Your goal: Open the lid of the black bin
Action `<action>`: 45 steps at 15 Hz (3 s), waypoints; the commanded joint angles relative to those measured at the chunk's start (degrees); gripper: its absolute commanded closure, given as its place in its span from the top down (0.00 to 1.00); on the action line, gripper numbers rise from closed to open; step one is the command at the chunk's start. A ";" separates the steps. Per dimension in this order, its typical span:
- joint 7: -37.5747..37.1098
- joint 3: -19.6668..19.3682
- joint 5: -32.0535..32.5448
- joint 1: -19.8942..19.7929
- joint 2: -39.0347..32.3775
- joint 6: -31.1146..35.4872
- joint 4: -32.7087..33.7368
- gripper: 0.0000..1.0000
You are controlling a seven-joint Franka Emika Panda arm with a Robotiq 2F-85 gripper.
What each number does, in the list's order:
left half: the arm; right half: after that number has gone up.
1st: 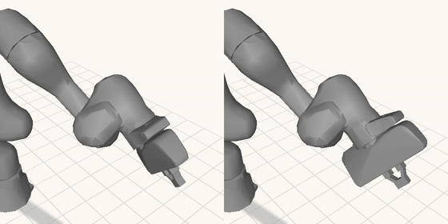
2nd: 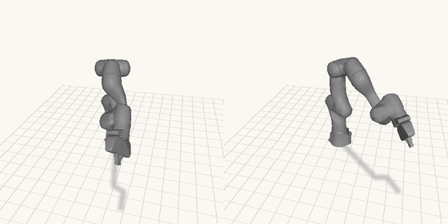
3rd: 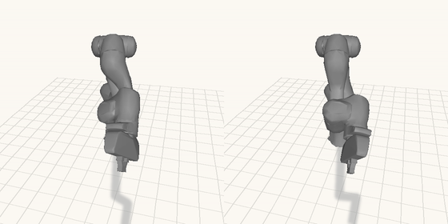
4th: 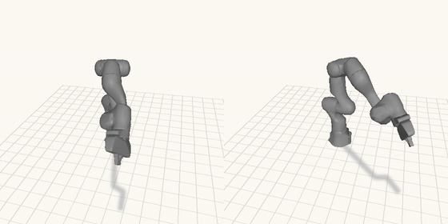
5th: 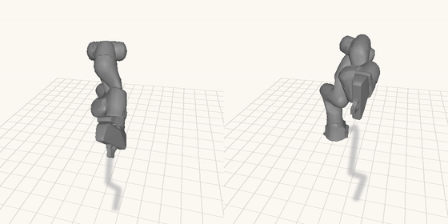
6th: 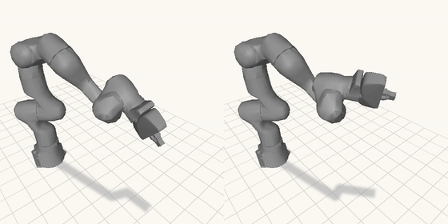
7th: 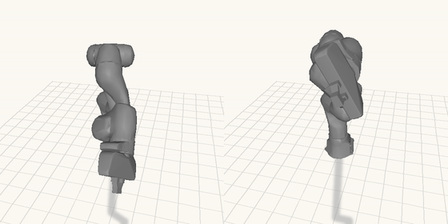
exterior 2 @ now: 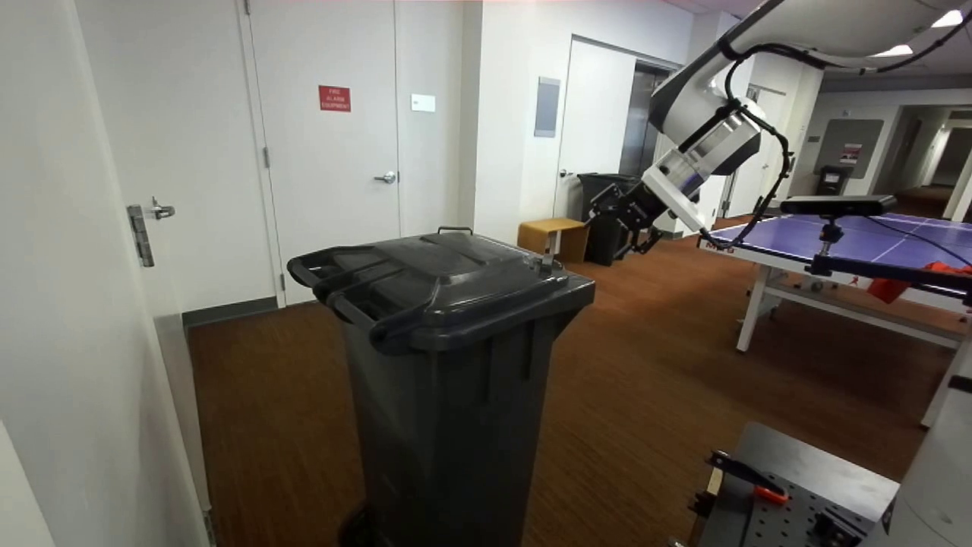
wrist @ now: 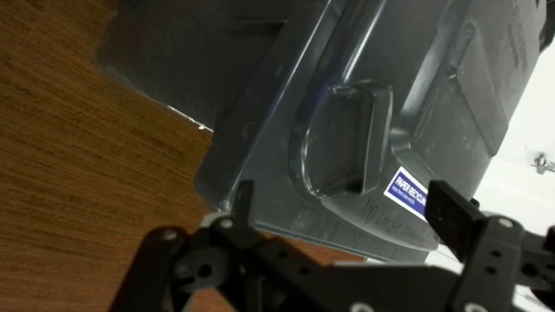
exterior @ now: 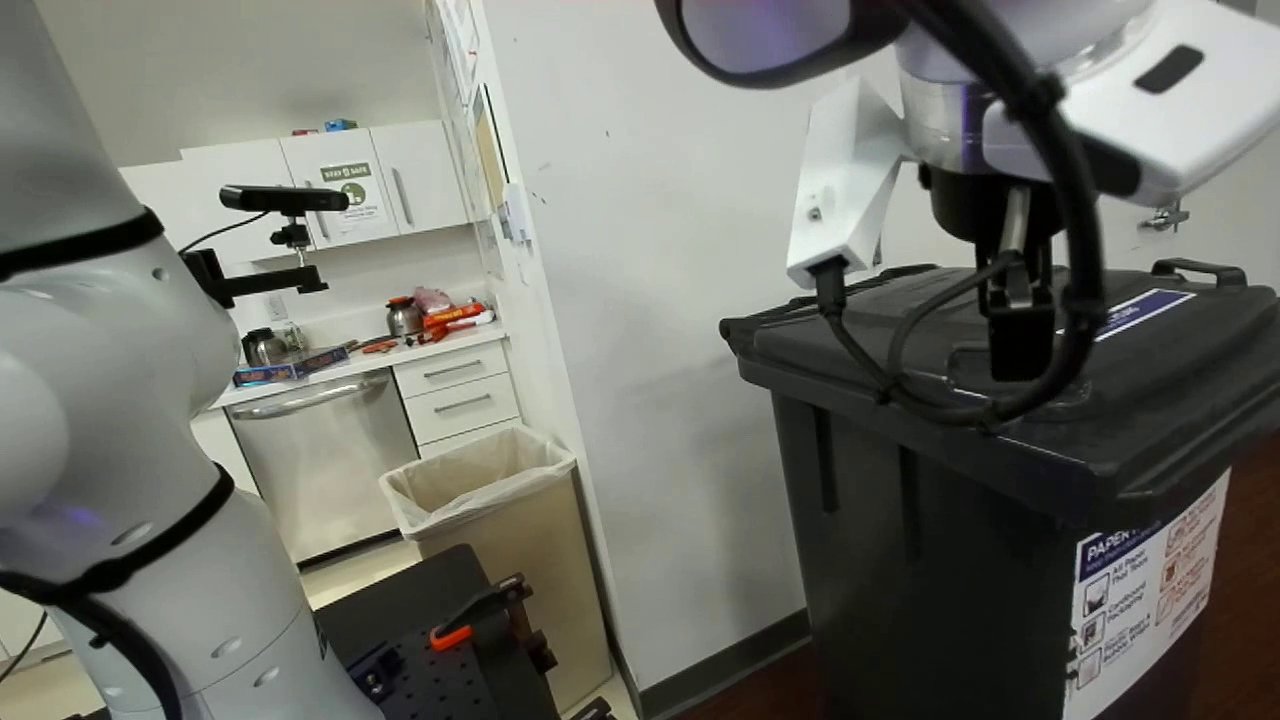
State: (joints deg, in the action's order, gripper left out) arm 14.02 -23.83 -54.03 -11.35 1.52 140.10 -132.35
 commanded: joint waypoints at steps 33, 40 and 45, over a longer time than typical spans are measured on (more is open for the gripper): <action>27.78 7.29 -41.02 -2.42 -8.62 2.82 2.79 1.00; 30.50 7.09 -46.91 -3.26 -10.74 -1.06 3.91 1.00; 31.48 7.05 -52.38 -3.62 -13.21 -6.58 4.16 1.00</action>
State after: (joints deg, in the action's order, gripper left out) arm 43.97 -17.06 -103.17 -14.19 -9.59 136.99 -129.50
